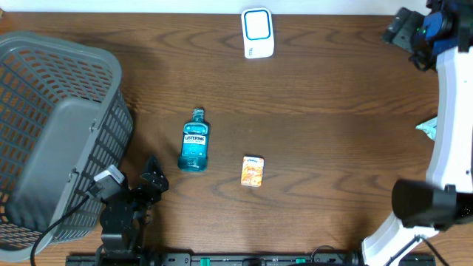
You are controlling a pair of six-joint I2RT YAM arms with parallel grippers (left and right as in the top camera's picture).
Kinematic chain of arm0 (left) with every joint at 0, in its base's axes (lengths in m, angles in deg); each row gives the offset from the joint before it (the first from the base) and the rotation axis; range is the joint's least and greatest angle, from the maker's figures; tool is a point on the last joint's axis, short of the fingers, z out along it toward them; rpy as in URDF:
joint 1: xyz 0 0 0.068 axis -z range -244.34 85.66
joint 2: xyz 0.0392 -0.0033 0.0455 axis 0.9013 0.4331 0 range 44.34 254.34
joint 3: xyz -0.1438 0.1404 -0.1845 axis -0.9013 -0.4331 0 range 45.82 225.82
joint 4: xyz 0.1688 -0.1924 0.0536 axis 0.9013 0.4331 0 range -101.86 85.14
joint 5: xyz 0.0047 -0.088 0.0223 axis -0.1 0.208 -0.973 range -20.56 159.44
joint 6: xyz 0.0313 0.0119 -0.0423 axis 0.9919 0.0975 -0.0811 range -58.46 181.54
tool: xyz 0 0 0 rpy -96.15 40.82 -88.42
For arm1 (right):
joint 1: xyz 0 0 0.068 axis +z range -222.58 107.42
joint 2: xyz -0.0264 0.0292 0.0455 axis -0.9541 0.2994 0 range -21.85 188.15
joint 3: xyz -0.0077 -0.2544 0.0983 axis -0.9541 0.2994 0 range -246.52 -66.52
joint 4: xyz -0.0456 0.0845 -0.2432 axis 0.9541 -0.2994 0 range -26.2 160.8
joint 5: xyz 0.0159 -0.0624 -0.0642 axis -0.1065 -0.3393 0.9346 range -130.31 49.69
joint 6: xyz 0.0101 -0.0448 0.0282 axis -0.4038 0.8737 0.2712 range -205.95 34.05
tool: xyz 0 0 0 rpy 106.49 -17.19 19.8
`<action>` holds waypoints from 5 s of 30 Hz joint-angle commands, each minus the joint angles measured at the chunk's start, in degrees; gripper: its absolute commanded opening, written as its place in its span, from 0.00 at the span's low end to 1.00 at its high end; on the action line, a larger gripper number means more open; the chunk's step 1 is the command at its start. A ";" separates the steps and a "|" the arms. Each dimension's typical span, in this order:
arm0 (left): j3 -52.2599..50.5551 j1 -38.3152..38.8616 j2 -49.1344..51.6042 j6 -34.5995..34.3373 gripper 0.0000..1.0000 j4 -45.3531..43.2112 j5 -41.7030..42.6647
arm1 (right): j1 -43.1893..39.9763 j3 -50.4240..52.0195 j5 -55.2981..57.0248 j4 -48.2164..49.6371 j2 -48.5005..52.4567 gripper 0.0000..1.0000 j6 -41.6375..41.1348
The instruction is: Scan the item barcode
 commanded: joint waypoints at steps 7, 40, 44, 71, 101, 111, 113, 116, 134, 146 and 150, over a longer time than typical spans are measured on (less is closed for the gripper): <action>-0.50 -0.17 -0.39 -0.09 0.98 1.20 -0.72 | 15.43 2.05 -12.55 -5.16 1.73 0.99 -0.39; -0.50 -0.17 -0.42 -0.09 0.98 1.20 -0.72 | 54.45 30.71 0.22 7.06 15.76 0.67 -18.67; -0.50 -0.17 -0.42 -0.09 0.98 1.20 -0.74 | 54.38 34.71 0.26 11.26 15.80 0.61 -21.38; -0.50 -0.17 -0.39 -0.09 0.98 1.20 -0.72 | 54.34 40.24 -0.17 16.09 18.71 0.17 -30.97; -0.50 -0.17 -0.42 -0.09 0.98 1.20 -0.72 | 20.74 38.62 -35.91 0.39 18.64 0.25 -74.66; -0.50 -0.17 -0.42 -0.09 0.98 1.20 -0.74 | 18.36 38.60 -29.07 12.04 18.58 0.38 -64.43; -0.50 -0.17 -0.42 -0.09 0.98 1.20 -0.74 | 17.62 38.60 -29.90 16.02 18.23 0.27 -56.54; -0.50 -0.17 -0.42 -0.09 0.98 1.20 -0.72 | 14.86 38.60 -29.83 17.38 15.17 0.20 -47.58; -0.50 -0.17 -0.42 -0.09 0.98 1.20 -0.72 | 8.92 38.66 -28.65 4.98 -15.76 0.38 22.97; -0.50 -0.17 -0.39 -0.09 0.98 1.20 -0.72 | 13.70 40.96 -22.84 8.55 -15.58 0.98 33.64; -0.50 -0.17 -0.42 -0.09 0.98 1.20 -0.72 | 14.78 46.58 -33.99 10.51 -15.58 0.81 54.77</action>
